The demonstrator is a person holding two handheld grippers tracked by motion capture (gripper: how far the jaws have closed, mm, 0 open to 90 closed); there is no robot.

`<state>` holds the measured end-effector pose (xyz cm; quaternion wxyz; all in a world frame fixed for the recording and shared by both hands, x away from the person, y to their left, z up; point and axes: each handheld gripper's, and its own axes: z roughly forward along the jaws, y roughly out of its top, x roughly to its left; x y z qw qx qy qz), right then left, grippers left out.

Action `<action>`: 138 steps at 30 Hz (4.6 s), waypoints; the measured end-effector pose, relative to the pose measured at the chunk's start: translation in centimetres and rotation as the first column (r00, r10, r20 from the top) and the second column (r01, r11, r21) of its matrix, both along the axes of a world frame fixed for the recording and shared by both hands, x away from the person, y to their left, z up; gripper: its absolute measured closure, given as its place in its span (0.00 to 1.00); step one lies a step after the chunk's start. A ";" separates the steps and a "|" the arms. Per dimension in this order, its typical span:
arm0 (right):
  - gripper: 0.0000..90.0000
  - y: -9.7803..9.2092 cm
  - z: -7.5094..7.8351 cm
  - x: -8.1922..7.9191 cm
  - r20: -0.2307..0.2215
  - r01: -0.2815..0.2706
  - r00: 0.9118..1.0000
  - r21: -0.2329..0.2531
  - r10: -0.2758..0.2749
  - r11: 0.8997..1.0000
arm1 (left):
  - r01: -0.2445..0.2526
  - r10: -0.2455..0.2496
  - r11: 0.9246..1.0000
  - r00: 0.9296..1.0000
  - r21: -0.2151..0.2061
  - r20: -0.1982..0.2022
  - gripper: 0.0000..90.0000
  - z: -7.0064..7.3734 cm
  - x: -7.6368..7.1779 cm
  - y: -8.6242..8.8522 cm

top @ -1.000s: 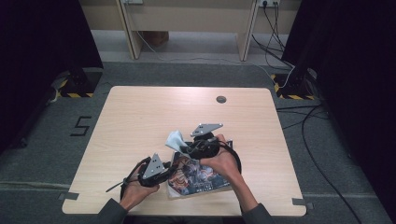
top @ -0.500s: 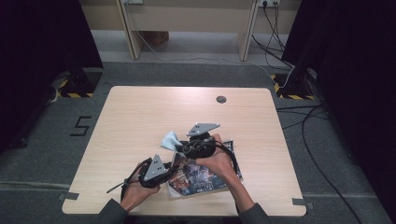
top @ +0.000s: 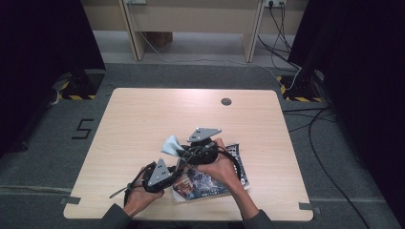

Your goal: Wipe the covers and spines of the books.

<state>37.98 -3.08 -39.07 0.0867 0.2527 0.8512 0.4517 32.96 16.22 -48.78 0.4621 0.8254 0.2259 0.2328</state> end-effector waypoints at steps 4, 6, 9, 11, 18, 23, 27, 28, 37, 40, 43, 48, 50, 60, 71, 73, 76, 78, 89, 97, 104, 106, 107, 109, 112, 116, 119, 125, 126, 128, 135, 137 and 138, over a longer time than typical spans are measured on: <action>0.86 -1.0 -0.7 0.9 0.007 0.062 0.998 -0.045 -0.062 0.997 | -0.005 0.005 1.000 1.000 -0.008 -0.010 0.88 -0.1 0.1 0.1; 0.86 -1.5 -1.1 1.4 -0.011 0.077 0.997 -0.042 -0.078 0.996 | -0.002 0.002 1.000 1.000 0.000 -0.008 0.88 -0.1 0.2 0.1; 0.86 -1.7 -1.1 1.4 -0.012 0.078 0.997 -0.032 -0.079 0.996 | -0.005 0.005 1.000 1.000 -0.007 -0.008 0.88 -0.1 0.2 0.1; 0.86 -1.4 -0.8 1.0 -0.013 0.059 0.998 -0.020 -0.059 0.998 | -0.001 0.001 1.000 1.000 -0.005 -0.006 0.88 0.0 0.1 0.1; 0.86 -0.3 -0.3 0.1 0.007 0.008 1.000 -0.004 -0.008 1.000 | -0.004 0.004 1.000 1.000 -0.001 -0.008 0.88 -0.1 0.2 0.1; 0.86 -1.6 -1.1 1.2 -0.018 0.062 0.998 -0.017 -0.063 0.998 | -0.004 0.004 1.000 1.000 0.004 -0.010 0.88 -0.1 0.2 0.1; 0.86 -1.7 -1.2 1.2 -0.017 0.073 0.997 -0.028 -0.073 0.997 | -0.006 0.006 1.000 1.000 0.000 -0.009 0.88 -0.1 0.2 0.1; 0.86 -1.5 -1.0 1.1 -0.006 0.065 0.998 -0.030 -0.065 0.997 | -0.004 0.004 1.000 1.000 0.002 -0.008 0.88 -0.1 0.2 0.1; 0.86 -0.5 -0.3 0.1 -0.006 0.006 1.000 -0.005 -0.006 1.000 | -0.002 0.002 1.000 1.000 0.006 -0.001 0.88 -0.1 0.1 0.0; 0.86 -1.2 -0.7 0.8 -0.016 0.038 0.999 -0.017 -0.038 0.999 | -0.001 0.001 1.000 1.000 0.006 -0.003 0.88 -0.1 0.2 0.1; 0.86 -2.5 -1.5 1.9 -0.043 0.086 0.995 -0.027 -0.087 0.996 | -0.002 0.002 1.000 1.000 0.013 0.001 0.88 -0.2 0.1 0.0; 0.86 -4.5 -2.7 3.4 -0.072 0.155 0.985 -0.047 -0.158 0.987 | -0.004 0.004 1.000 1.000 0.009 0.002 0.88 -0.1 0.1 0.0; 0.85 -5.1 -3.0 3.8 -0.078 0.173 0.981 -0.052 -0.177 0.984 | -0.002 0.002 1.000 1.000 0.010 0.000 0.87 -0.1 0.2 0.0; 0.85 -7.8 -4.8 6.0 -0.126 0.263 0.954 -0.079 -0.271 0.962 | -0.001 0.001 1.000 1.000 0.014 0.008 0.87 -0.1 0.1 0.0; 0.85 -10.9 -6.2 7.4 -0.143 0.362 0.915 -0.117 -0.377 0.925 | 0.002 -0.002 1.000 1.000 0.009 0.013 0.87 0.1 0.0 -0.1; 0.85 -11.4 -6.3 7.6 -0.143 0.377 0.909 -0.122 -0.392 0.918 | 0.000 0.000 1.000 1.000 0.007 0.010 0.87 0.1 0.0 -0.1; 0.85 -12.1 -6.6 7.8 -0.145 0.401 0.897 -0.129 -0.417 0.907 | 0.005 -0.005 1.000 1.000 0.009 0.014 0.87 0.1 0.0 -0.1; 0.85 -12.7 -6.9 8.0 -0.144 0.422 0.886 -0.137 -0.440 0.896 | 0.002 -0.002 1.000 1.000 0.009 0.011 0.87 0.1 0.0 -0.1; 0.85 -13.8 -7.0 7.7 -0.143 0.449 0.873 -0.138 -0.466 0.883 | -0.007 0.006 1.000 1.000 0.010 0.007 0.87 0.1 0.2 -0.1; 0.84 -10.9 -5.2 5.7 -0.146 0.330 0.931 -0.063 -0.336 0.942 | -0.005 0.005 1.000 1.000 0.011 0.010 0.87 0.1 0.2 -0.1; 0.84 -12.2 -6.2 6.6 -0.154 0.386 0.905 -0.100 -0.398 0.917 | 0.001 -0.001 1.000 1.000 0.019 0.020 0.87 0.1 0.1 -0.2; 0.84 -13.3 -6.7 7.1 -0.160 0.421 0.886 -0.118 -0.436 0.899 | -0.001 0.001 1.000 1.000 0.012 0.014 0.87 0.0 0.1 -0.1; 0.84 -14.0 -7.1 7.3 -0.147 0.449 0.872 -0.142 -0.467 0.882 | -0.001 0.001 1.000 1.000 0.010 0.014 0.87 0.0 0.1 -0.1; 0.84 -14.9 -7.6 7.6 -0.160 0.472 0.856 -0.146 -0.491 0.869 | 0.001 -0.001 1.000 1.000 0.012 0.017 0.87 0.0 0.1 -0.1; 0.84 -16.1 -8.1 7.9 -0.157 0.498 0.839 -0.165 -0.521 0.852 | -0.002 0.001 1.000 1.000 0.013 0.015 0.87 0.0 0.2 -0.1; 0.84 -16.6 -8.4 8.1 -0.172 0.513 0.828 -0.153 -0.534 0.845 | -0.001 0.001 1.000 1.000 0.006 0.009 0.87 0.0 0.3 0.0; 0.84 -16.5 -8.4 8.1 -0.165 0.508 0.832 -0.153 -0.529 0.847 | -0.001 0.001 1.000 1.000 0.010 0.013 0.86 -0.1 0.2 0.0; 0.85 -15.6 -8.0 7.8 -0.175 0.473 0.854 -0.131 -0.490 0.871 | 0.003 -0.003 1.000 1.000 0.009 0.015 0.86 0.0 0.2 0.0; 0.85 -15.2 -7.8 7.7 -0.168 0.462 0.862 -0.126 -0.478 0.878 | 0.005 -0.005 1.000 1.000 0.009 0.015 0.86 0.0 0.2 0.0; 0.85 -14.6 -7.4 7.6 -0.163 0.437 0.878 -0.108 -0.450 0.893 | 0.004 -0.004 1.000 1.000 0.007 0.016 0.86 0.1 0.2 0.0; 0.85 -14.9 -8.2 8.8 -0.159 0.469 0.857 -0.158 -0.491 0.869 | 0.006 -0.007 1.000 1.000 0.013 0.021 0.86 0.0 0.1 -0.1; 0.85 -15.5 -8.5 9.2 -0.162 0.487 0.844 -0.166 -0.511 0.857 | 0.009 -0.009 1.000 1.000 0.010 0.022 0.86 0.0 0.2 -0.1; 0.85 -15.7 -8.6 9.2 -0.161 0.493 0.840 -0.170 -0.518 0.853 | 0.009 -0.009 1.000 1.000 0.010 0.021 0.86 0.0 0.2 -0.1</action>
